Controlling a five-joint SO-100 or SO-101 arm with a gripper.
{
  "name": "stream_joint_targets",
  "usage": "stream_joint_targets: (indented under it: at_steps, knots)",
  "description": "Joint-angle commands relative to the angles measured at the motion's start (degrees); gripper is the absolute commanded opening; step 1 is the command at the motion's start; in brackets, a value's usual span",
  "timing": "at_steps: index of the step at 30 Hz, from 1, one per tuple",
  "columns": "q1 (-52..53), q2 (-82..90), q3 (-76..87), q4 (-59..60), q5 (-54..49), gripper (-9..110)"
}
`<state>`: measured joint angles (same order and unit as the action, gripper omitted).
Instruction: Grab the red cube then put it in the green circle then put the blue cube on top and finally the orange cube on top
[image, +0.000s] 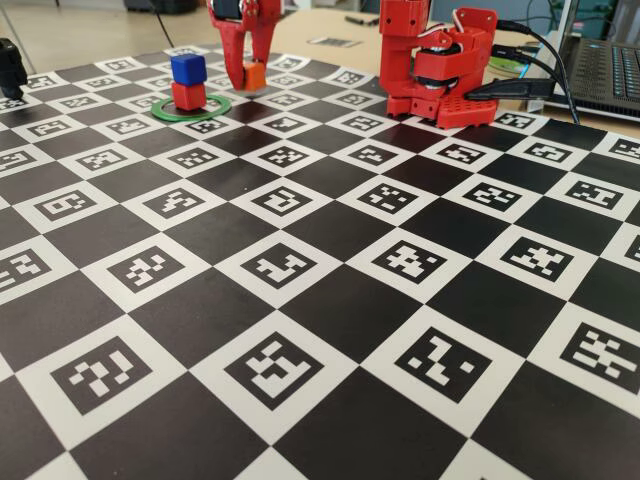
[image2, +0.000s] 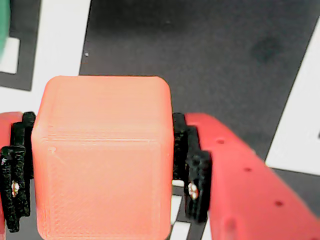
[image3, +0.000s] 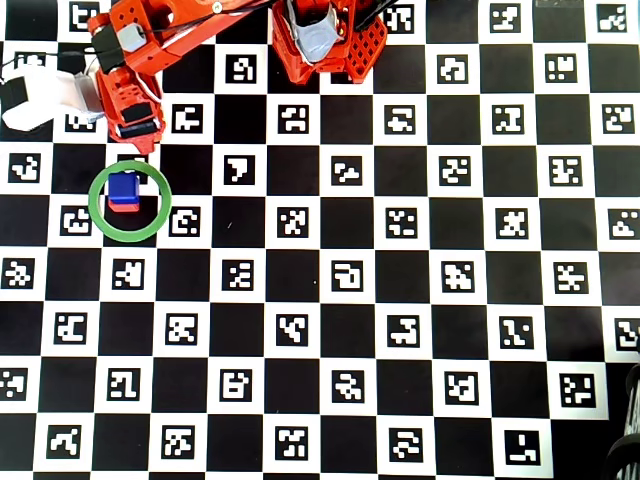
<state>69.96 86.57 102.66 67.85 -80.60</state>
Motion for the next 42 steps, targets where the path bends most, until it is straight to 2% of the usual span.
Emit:
stream_joint_targets:
  at_steps: [1,12,18,29,42]
  knots:
    - [-1.1,2.1,-12.3,5.5,1.7,9]
    - [-6.5,-6.1,-35.5,18.7,14.8,9]
    - [-10.4,-9.3,-42.0,23.1,22.0,9]
    - [-14.7,-12.0,-42.5,24.0,26.3,9]
    - [-14.4,-12.6,-34.8,18.5,25.1,9]
